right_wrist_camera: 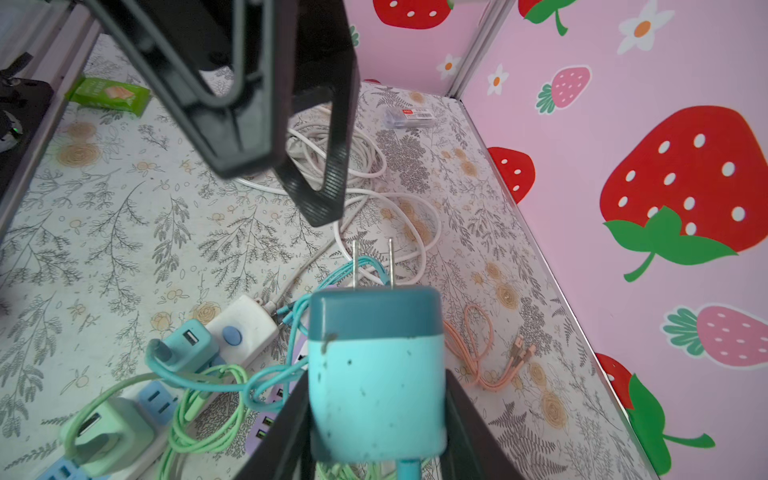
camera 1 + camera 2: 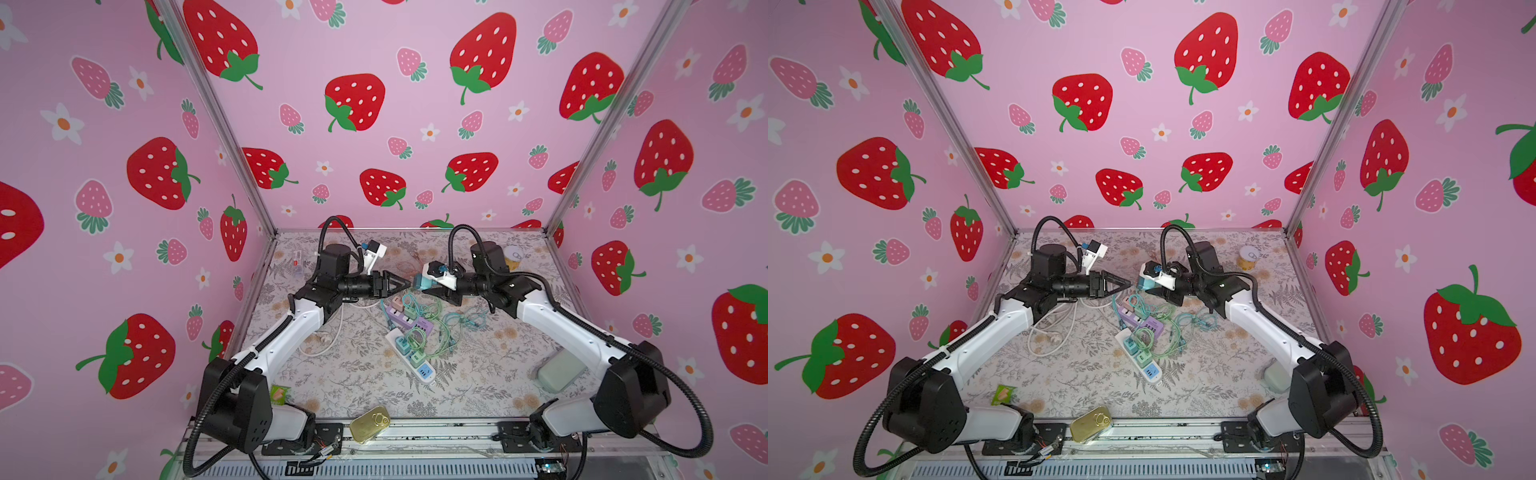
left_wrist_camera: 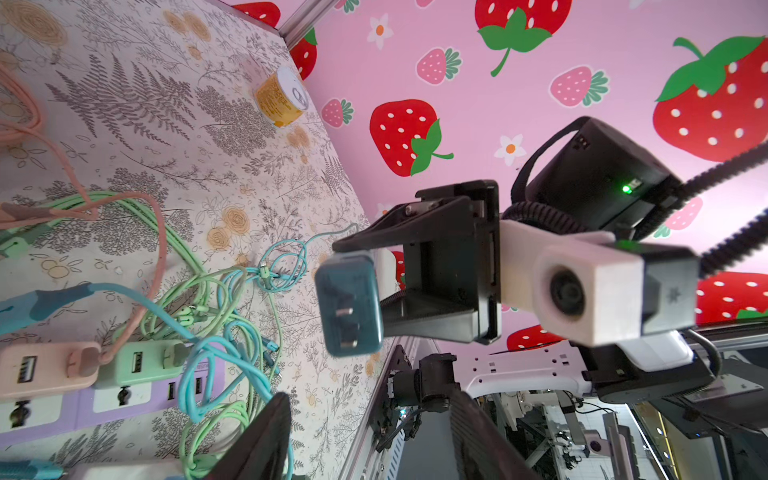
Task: Insert the plug
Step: 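Lift the teal charger toward the left gripper while the left gripper reaches in, then close the left gripper on the teal charger while the right gripper loosens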
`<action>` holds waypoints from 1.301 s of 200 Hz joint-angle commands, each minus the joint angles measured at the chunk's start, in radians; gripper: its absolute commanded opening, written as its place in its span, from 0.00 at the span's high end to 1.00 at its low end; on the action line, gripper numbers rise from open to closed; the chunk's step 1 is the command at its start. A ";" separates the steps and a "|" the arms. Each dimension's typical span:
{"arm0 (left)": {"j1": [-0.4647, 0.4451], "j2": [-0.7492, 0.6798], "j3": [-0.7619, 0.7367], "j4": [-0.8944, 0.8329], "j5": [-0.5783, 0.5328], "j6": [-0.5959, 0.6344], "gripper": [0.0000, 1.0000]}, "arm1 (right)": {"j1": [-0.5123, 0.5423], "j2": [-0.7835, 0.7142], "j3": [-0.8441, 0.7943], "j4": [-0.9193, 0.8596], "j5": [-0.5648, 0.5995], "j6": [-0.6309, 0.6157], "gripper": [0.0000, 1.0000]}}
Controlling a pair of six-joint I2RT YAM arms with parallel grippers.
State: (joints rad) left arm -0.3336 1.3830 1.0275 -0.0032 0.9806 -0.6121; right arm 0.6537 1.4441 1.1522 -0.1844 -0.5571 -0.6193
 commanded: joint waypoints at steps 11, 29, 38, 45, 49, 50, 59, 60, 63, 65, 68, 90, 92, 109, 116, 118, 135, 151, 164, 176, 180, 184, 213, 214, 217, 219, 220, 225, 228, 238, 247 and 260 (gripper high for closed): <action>0.002 0.001 0.067 0.004 0.056 -0.004 0.38 | 0.053 -0.004 0.032 -0.029 0.005 -0.051 0.75; -0.001 0.009 0.073 -0.026 0.052 0.017 0.39 | 0.073 -0.005 0.035 -0.025 0.013 -0.053 0.75; 0.000 0.014 0.074 -0.041 0.050 0.030 0.40 | 0.079 -0.002 0.040 -0.031 0.023 -0.058 0.75; -0.002 0.018 0.073 -0.055 0.046 0.039 0.41 | 0.082 0.002 0.046 -0.040 0.028 -0.066 0.75; -0.002 0.020 0.073 -0.060 0.046 0.041 0.41 | 0.083 0.002 0.050 -0.043 0.029 -0.067 0.75; -0.002 0.022 0.073 -0.061 0.046 0.042 0.41 | 0.083 0.002 0.052 -0.044 0.029 -0.068 0.75; -0.004 0.026 0.071 -0.066 0.049 0.043 0.42 | 0.086 0.006 0.056 -0.047 0.033 -0.068 0.75; -0.004 0.026 0.070 -0.067 0.050 0.044 0.42 | 0.087 0.007 0.056 -0.048 0.034 -0.069 0.75; -0.005 0.027 0.070 -0.067 0.051 0.044 0.42 | 0.088 0.007 0.057 -0.048 0.035 -0.071 0.75; -0.005 0.028 0.070 -0.070 0.051 0.045 0.43 | 0.089 0.006 0.058 -0.047 0.035 -0.071 0.75; -0.007 0.029 0.071 -0.074 0.050 0.048 0.43 | 0.089 0.006 0.060 -0.048 0.038 -0.072 0.75; -0.013 0.031 0.081 -0.133 0.036 0.090 0.44 | 0.097 0.007 0.067 -0.051 0.053 -0.077 0.75; -0.013 0.031 0.083 -0.139 0.034 0.094 0.44 | 0.098 0.007 0.067 -0.050 0.055 -0.077 0.75; -0.014 0.029 0.088 -0.170 0.024 0.111 0.44 | 0.102 0.007 0.071 -0.055 0.066 -0.080 0.75; -0.015 0.028 0.088 -0.173 0.025 0.112 0.44 | 0.103 0.007 0.070 -0.054 0.071 -0.083 0.75; -0.015 0.028 0.087 -0.174 0.026 0.112 0.44 | 0.103 0.006 0.072 -0.055 0.072 -0.083 0.75; -0.017 0.029 0.091 -0.182 0.027 0.117 0.46 | 0.108 0.005 0.073 -0.059 0.074 -0.089 0.75; -0.019 0.030 0.094 -0.184 0.025 0.116 0.49 | 0.112 0.007 0.076 -0.066 0.080 -0.097 0.75; -0.019 0.030 0.098 -0.185 0.024 0.114 0.52 | 0.116 0.012 0.077 -0.072 0.089 -0.100 0.75; -0.019 0.031 0.102 -0.185 0.026 0.114 0.54 | 0.119 0.012 0.075 -0.075 0.090 -0.102 0.75; -0.021 0.031 0.103 -0.185 0.026 0.114 0.55 | 0.120 0.011 0.074 -0.075 0.089 -0.102 0.75; -0.021 0.031 0.103 -0.184 0.026 0.113 0.56 | 0.120 0.011 0.073 -0.074 0.086 -0.102 0.75; -0.025 0.039 0.101 -0.174 0.030 0.107 0.62 | 0.128 0.000 0.060 -0.064 0.079 -0.099 0.74; -0.025 0.038 0.100 -0.174 0.031 0.107 0.62 | 0.128 0.000 0.060 -0.062 0.079 -0.098 0.74; -0.027 0.039 0.100 -0.173 0.033 0.106 0.63 | 0.127 -0.003 0.058 -0.061 0.079 -0.098 0.74; -0.027 0.040 0.100 -0.172 0.033 0.106 0.63 | 0.127 -0.004 0.056 -0.059 0.079 -0.096 0.74; -0.028 0.040 0.101 -0.172 0.034 0.107 0.63 | 0.128 -0.005 0.056 -0.058 0.080 -0.096 0.74; -0.029 0.041 0.103 -0.172 0.039 0.105 0.64 | 0.129 -0.006 0.052 -0.055 0.080 -0.096 0.74; -0.030 0.043 0.102 -0.170 0.040 0.106 0.64 | 0.129 -0.007 0.051 -0.052 0.081 -0.094 0.74; -0.035 0.045 0.105 -0.172 0.044 0.107 0.65 | 0.128 -0.011 0.049 -0.046 0.083 -0.089 0.74; -0.038 0.047 0.106 -0.172 0.044 0.109 0.67 | 0.128 -0.013 0.048 -0.044 0.080 -0.088 0.73; -0.041 0.047 0.109 -0.170 0.040 0.108 0.71 | 0.129 -0.015 0.044 -0.037 0.081 -0.078 0.69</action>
State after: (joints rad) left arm -0.3542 1.4216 1.0866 -0.1879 0.9798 -0.5209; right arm 0.7704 1.4464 1.1957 -0.2401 -0.4576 -0.7017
